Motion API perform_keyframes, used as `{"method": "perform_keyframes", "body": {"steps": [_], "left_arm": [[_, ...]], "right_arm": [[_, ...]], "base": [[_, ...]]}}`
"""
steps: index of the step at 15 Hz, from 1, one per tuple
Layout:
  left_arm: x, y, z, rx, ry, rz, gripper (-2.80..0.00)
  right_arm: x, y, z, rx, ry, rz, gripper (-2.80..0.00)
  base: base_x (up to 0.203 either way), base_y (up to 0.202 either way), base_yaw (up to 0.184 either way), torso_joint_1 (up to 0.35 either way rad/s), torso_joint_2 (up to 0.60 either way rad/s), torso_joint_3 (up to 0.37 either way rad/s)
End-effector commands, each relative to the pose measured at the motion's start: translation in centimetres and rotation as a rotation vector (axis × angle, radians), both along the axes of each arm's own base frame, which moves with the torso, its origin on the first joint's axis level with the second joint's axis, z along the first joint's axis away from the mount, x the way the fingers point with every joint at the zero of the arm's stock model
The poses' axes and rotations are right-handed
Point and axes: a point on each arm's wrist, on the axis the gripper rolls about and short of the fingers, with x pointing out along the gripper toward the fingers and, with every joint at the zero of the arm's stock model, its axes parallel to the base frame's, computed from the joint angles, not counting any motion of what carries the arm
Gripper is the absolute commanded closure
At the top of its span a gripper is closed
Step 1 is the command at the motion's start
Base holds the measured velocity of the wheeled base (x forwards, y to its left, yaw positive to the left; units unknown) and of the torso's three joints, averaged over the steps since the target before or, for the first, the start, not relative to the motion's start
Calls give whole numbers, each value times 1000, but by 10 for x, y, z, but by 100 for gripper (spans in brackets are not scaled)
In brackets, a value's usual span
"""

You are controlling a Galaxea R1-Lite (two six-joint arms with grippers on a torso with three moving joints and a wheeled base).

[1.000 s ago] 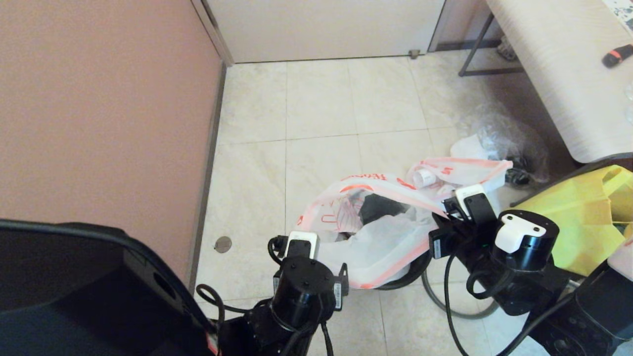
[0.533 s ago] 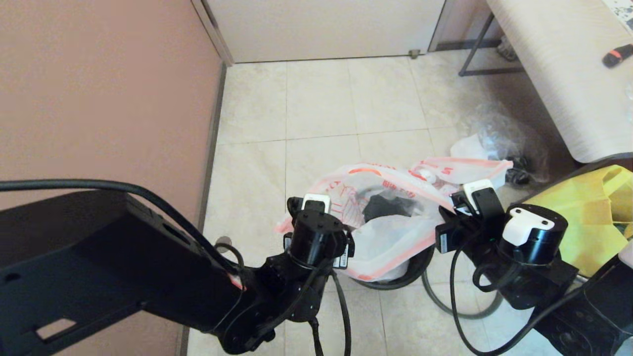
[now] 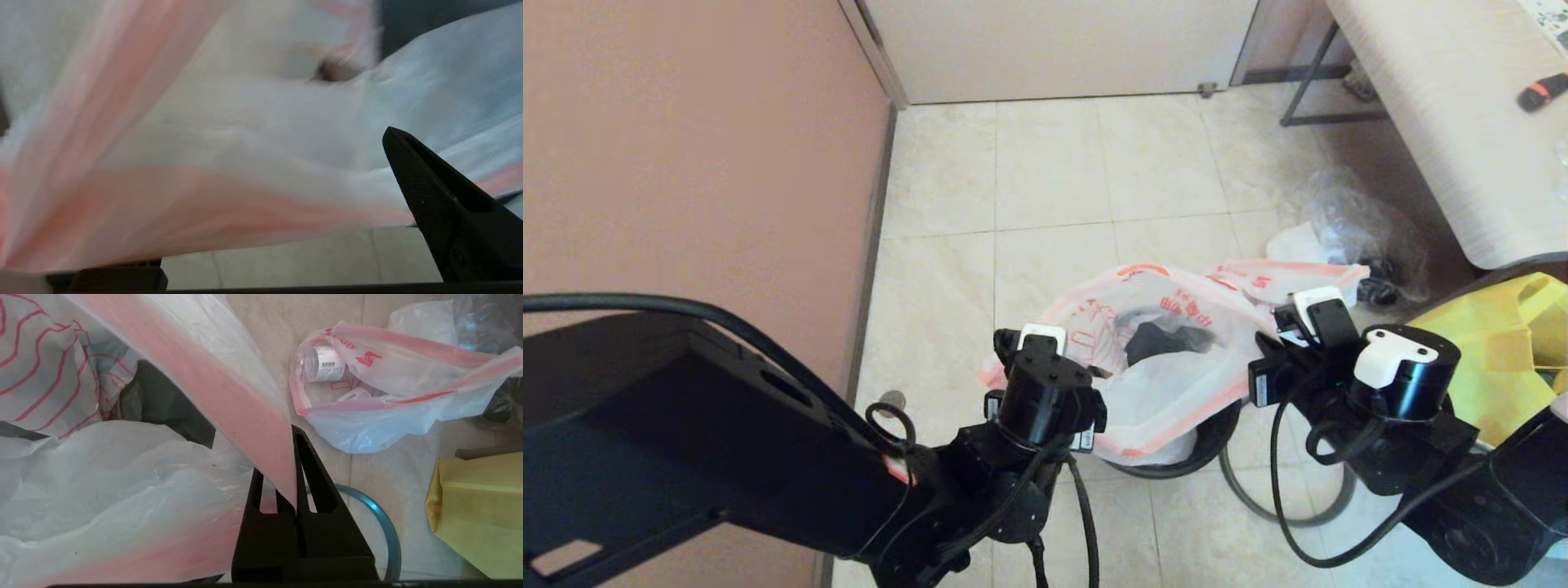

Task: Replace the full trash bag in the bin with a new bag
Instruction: Put the new garbage bag on the trash can

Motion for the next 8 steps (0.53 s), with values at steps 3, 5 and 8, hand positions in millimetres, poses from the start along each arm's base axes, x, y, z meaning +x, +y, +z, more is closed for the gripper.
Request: {"method": "perform_keyframes", "body": {"steps": [3,5,8], "left_arm": [[19,8,-11,13,0,91,-280],[18,6,-8,7,-8,89,-228],[10,5,1,-10,-19,68,0]], "right_arm": [[1,1,1,4,-9,0,0],[1,1,1,3,-9,0,0],[0,1,-2,0,1,0,0]], "base": [[0,0,0,0,0,0],[0,0,0,0,0,0],[0,0,0,0,0,0]]}}
